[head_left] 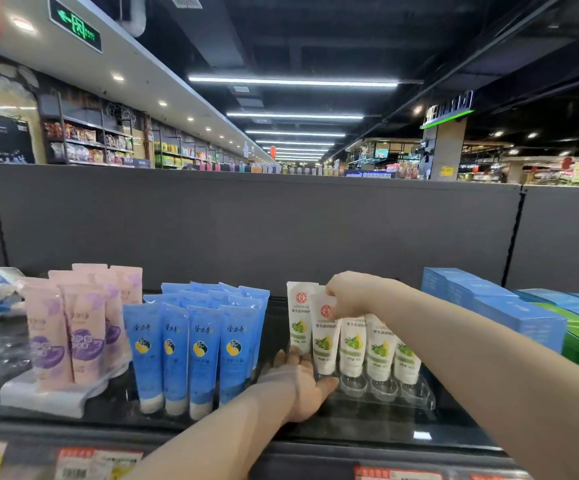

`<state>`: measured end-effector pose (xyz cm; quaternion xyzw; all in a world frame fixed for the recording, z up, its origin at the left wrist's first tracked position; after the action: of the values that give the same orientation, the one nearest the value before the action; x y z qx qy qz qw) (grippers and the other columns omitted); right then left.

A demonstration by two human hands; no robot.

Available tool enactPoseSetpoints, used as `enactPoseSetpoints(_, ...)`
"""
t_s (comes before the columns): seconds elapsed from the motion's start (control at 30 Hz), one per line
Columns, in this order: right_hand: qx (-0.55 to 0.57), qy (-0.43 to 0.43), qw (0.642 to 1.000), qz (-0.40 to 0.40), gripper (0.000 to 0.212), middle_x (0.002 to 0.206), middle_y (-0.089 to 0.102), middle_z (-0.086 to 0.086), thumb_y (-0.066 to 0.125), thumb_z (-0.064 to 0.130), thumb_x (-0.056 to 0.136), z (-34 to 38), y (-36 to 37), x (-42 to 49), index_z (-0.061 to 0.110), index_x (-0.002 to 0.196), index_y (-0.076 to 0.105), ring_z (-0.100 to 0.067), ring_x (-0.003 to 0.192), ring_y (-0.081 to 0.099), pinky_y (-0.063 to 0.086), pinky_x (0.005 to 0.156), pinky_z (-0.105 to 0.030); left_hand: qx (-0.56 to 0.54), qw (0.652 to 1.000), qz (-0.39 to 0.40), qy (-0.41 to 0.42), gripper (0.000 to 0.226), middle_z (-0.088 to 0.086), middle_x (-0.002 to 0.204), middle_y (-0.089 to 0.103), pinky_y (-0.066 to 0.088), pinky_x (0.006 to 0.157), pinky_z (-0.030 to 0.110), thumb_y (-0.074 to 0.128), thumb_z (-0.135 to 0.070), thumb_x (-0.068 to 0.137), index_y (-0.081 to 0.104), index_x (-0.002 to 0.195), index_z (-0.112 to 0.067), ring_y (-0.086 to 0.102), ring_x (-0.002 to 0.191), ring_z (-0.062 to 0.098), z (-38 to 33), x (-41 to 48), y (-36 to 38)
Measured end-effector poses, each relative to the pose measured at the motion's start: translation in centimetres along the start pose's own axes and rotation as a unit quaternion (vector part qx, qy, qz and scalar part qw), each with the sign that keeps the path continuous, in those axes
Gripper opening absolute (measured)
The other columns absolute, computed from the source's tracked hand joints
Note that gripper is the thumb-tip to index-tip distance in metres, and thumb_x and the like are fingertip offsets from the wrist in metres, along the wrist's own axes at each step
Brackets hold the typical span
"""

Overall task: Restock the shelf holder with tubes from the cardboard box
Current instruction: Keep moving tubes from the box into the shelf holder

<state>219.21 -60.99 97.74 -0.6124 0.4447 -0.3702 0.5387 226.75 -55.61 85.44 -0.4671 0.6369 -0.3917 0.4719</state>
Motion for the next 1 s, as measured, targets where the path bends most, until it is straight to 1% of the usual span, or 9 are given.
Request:
enactPoseSetpoints(0.07, 0.006, 0.016, 1.0, -0.021, 0.036, 0.116, 0.059, -0.001, 0.054, 0.039, 0.091, -0.3, 0.1, -0.6, 0.015, 0.117, 0.055, -0.023, 0.105, 0.056, 0.048, 0.081, -0.034, 0.006, 1.0, 0.006, 0.001, 0.074, 0.002, 0.159, -0.011, -0.001, 0.117, 0.047, 0.024, -0.059, 0.093, -0.006, 0.15, -0.022, -0.009, 0.146, 0.028, 0.0, -0.2, -0.2)
enactPoseSetpoints(0.13, 0.022, 0.038, 0.997, -0.064, 0.045, 0.126, 0.054, 0.0, 0.054, 0.042, 0.09, -0.8, -0.7, -1.8, 0.021, 0.13, 0.05, -0.023, 0.115, 0.052, 0.046, 0.09, -0.038, 0.007, 1.0, 0.002, 0.008, 0.074, 0.003, 0.159, -0.009, 0.002, 0.117, 0.049, 0.026, -0.058, 0.094, -0.004, 0.15, -0.02, -0.007, 0.146, 0.03, -0.1, -0.2, -0.6)
enactPoseSetpoints(0.23, 0.016, 0.064, 0.992, -0.11, 0.045, 0.134, 0.047, -0.002, 0.054, 0.039, 0.09, -1.7, -2.4, -4.2, 0.024, 0.132, 0.048, -0.024, 0.122, 0.045, 0.043, 0.096, -0.04, 0.011, 0.999, -0.027, 0.039, 0.074, 0.004, 0.16, 0.003, 0.01, 0.118, 0.051, 0.031, -0.056, 0.093, 0.004, 0.151, -0.019, 0.003, 0.146, 0.032, -0.8, -0.3, -1.5)
enactPoseSetpoints(0.37, -0.047, 0.107, 0.987, -0.113, 0.047, 0.136, 0.044, -0.005, 0.05, 0.041, 0.092, -3.0, -2.6, -8.1, 0.023, 0.135, 0.045, -0.028, 0.125, 0.042, 0.04, 0.098, -0.043, 0.05, 0.992, -0.091, 0.071, 0.08, 0.012, 0.155, 0.021, 0.027, 0.112, 0.049, 0.036, -0.058, 0.091, 0.009, 0.149, -0.01, 0.023, 0.141, 0.033, -1.9, -1.4, -2.9)
enactPoseSetpoints(0.47, -0.081, 0.14, 0.982, -0.095, 0.051, 0.138, 0.041, -0.006, 0.051, 0.042, 0.09, -3.9, -1.0, -10.9, 0.021, 0.136, 0.043, -0.028, 0.129, 0.038, 0.037, 0.101, -0.045, 0.06, 0.979, -0.159, 0.114, 0.079, 0.011, 0.153, 0.022, 0.027, 0.11, 0.051, 0.041, -0.056, 0.089, 0.012, 0.148, -0.013, 0.023, 0.14, 0.032, -2.7, -2.5, -3.9)
enactPoseSetpoints(0.53, -0.084, 0.155, 0.981, -0.077, 0.054, 0.144, 0.036, -0.006, 0.052, 0.042, 0.089, -4.3, 0.2, -12.7, 0.022, 0.138, 0.039, -0.028, 0.134, 0.032, 0.033, 0.105, -0.047, 0.086, 0.967, -0.186, 0.152, 0.079, 0.01, 0.155, 0.017, 0.025, 0.111, 0.052, 0.045, -0.05, 0.091, 0.006, 0.149, -0.013, 0.018, 0.142, 0.033, -3.7, -3.4, -4.3)
enactPoseSetpoints(0.63, -0.08, 0.173, 0.98, -0.065, 0.059, 0.147, 0.034, -0.006, 0.053, 0.043, 0.089, -4.6, 1.3, -15.2, 0.023, 0.141, 0.034, -0.029, 0.135, 0.031, 0.033, 0.107, -0.049, 0.107, 0.959, -0.191, 0.179, 0.082, 0.011, 0.159, 0.002, 0.015, 0.114, 0.054, 0.045, -0.049, 0.092, -0.003, 0.15, -0.016, 0.003, 0.145, 0.036, -4.7, -5.1, -4.0)
enactPoseSetpoints(0.7, -0.071, 0.182, 0.979, -0.059, 0.063, 0.149, 0.032, -0.005, 0.054, 0.045, 0.089, -4.5, 1.9, -16.8, 0.023, 0.143, 0.031, -0.028, 0.137, 0.029, 0.031, 0.109, -0.051, 0.117, 0.956, -0.19, 0.191, 0.081, 0.009, 0.159, 0.0, 0.013, 0.116, 0.054, 0.042, -0.053, 0.091, -0.001, 0.15, -0.018, 0.001, 0.146, 0.035, -5.2, -6.5, -3.4)
enactPoseSetpoints(1.0, -0.049, 0.225, 0.972, -0.045, 0.064, 0.15, 0.031, -0.005, 0.053, 0.044, 0.089, -5.1, 4.5, -28.7, 0.021, 0.144, 0.03, -0.027, 0.138, 0.03, 0.03, 0.11, -0.05, 0.133, 0.937, -0.201, 0.254, 0.071, 0.008, 0.154, 0.019, 0.021, 0.113, 0.049, 0.041, -0.054, 0.09, 0.016, 0.146, -0.018, 0.019, 0.141, 0.031, -10.8, -14.1, -0.4)
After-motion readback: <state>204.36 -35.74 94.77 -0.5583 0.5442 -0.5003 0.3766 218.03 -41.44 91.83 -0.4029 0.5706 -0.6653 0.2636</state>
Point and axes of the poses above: each hand's wrist, its own x-axis towards the middle knuckle, its own y-axis out of the palm, z = x × y, the point moved 9 cm from there along x, towards the middle knuckle
